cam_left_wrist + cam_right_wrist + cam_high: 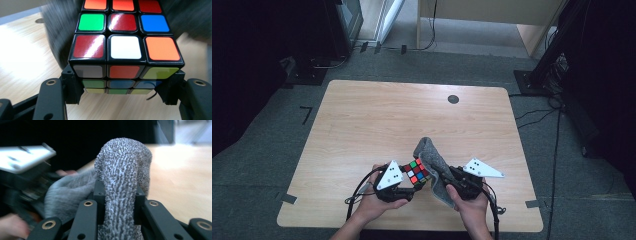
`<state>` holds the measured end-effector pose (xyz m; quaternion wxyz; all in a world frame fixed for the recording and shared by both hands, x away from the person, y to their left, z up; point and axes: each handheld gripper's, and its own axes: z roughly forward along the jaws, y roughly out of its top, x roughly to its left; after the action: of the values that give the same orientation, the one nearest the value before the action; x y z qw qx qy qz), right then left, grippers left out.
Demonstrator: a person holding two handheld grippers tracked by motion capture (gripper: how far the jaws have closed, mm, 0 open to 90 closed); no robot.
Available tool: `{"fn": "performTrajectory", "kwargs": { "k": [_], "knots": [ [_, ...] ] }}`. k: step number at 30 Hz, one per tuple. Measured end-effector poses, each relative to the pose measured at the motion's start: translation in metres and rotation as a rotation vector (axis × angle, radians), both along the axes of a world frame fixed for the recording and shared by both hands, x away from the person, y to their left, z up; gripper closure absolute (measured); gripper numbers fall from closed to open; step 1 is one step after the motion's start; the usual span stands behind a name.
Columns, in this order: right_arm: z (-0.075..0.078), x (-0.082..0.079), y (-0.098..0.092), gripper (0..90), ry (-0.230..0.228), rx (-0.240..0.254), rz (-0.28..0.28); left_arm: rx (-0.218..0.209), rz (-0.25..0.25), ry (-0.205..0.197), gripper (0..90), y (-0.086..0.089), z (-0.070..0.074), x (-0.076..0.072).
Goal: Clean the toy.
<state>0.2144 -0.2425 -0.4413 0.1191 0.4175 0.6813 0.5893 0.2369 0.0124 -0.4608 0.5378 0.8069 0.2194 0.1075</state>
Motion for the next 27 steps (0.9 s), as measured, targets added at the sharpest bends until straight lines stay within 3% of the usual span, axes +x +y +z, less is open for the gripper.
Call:
{"fn": "performTrajectory", "kwargs": {
  "k": [1, 3, 7, 9, 13, 15, 18, 21, 23, 25, 27],
  "knots": [
    [-0.003, 0.001, -0.001, 74.6, 0.021, -0.014, -0.009, -0.01, 0.005, -0.001, 34.7, 0.001, 0.002, 0.001],
    [-0.006, 0.002, -0.002, 74.7, 0.04, 0.031, 0.0, 0.001, 0.001, -0.015, 34.7, 0.002, 0.003, 0.001],
    [0.012, -0.004, 0.001, 74.6, -0.041, 0.045, 0.031, 0.005, -0.02, -0.005, 34.7, -0.001, -0.001, 0.0],
    [0.013, -0.006, 0.003, 74.5, -0.053, 0.034, 0.022, -0.005, -0.028, -0.011, 34.8, -0.001, 0.001, -0.002],
    [-0.005, 0.003, -0.003, 74.5, 0.046, 0.041, 0.002, -0.038, -0.036, -0.003, 34.7, 0.003, 0.004, -0.001],
    [-0.007, 0.005, -0.005, 74.5, 0.064, 0.061, 0.011, -0.044, -0.03, 0.0, 34.7, 0.004, 0.004, 0.0],
    [0.007, -0.001, -0.003, 74.4, -0.011, 0.085, 0.042, -0.062, -0.028, 0.007, 34.7, 0.005, 0.003, 0.002],
    [0.015, -0.006, 0.0, 74.3, -0.051, 0.062, 0.046, -0.055, -0.043, 0.0, 34.8, 0.004, 0.003, 0.004],
    [0.008, -0.003, -0.002, 74.3, -0.029, 0.059, 0.035, -0.032, -0.044, -0.01, 34.8, 0.002, 0.002, 0.005],
    [-0.002, 0.002, -0.004, 74.3, 0.018, 0.03, 0.009, -0.045, -0.058, 0.007, 34.8, 0.002, 0.0, 0.008],
    [-0.006, 0.004, -0.006, 74.3, 0.044, 0.032, 0.004, -0.061, -0.079, 0.019, 34.8, 0.002, -0.002, 0.012]
  ]
}}
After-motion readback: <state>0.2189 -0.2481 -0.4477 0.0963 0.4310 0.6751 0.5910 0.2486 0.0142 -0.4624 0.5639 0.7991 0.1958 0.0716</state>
